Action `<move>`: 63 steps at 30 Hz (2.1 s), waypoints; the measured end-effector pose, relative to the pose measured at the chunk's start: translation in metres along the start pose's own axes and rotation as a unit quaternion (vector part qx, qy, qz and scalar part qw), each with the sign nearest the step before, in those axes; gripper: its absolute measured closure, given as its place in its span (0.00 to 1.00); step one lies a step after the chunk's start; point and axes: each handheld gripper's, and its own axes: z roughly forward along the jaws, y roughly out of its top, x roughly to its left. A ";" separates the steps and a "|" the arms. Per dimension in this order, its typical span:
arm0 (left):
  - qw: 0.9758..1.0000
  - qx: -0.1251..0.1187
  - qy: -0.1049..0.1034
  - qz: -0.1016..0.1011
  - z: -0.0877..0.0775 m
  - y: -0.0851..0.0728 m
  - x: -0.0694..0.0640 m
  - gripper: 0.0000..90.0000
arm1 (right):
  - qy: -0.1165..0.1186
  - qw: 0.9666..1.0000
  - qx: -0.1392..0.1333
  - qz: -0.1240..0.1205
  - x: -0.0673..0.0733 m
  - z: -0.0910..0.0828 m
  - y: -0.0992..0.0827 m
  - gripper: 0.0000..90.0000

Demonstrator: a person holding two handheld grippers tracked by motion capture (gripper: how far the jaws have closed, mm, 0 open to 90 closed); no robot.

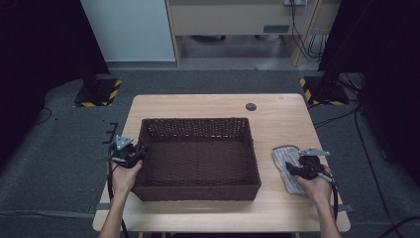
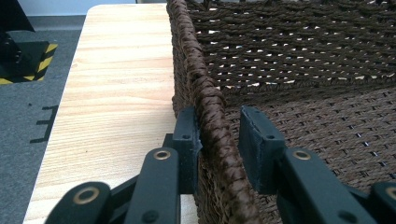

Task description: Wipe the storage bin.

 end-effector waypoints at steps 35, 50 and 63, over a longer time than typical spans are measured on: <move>1.000 0.000 -0.023 0.000 -0.001 -0.003 -0.017 0.74 | 0.137 0.962 -0.237 0.016 0.041 -0.037 0.096 0.79; 1.000 -0.002 -0.028 -0.003 -0.001 -0.004 -0.016 0.73 | 0.109 0.976 -0.187 0.025 0.053 0.013 0.100 0.80; 1.000 -0.004 -0.028 -0.003 -0.001 -0.004 -0.016 0.72 | 0.085 0.991 -0.106 0.010 0.059 0.059 0.073 0.82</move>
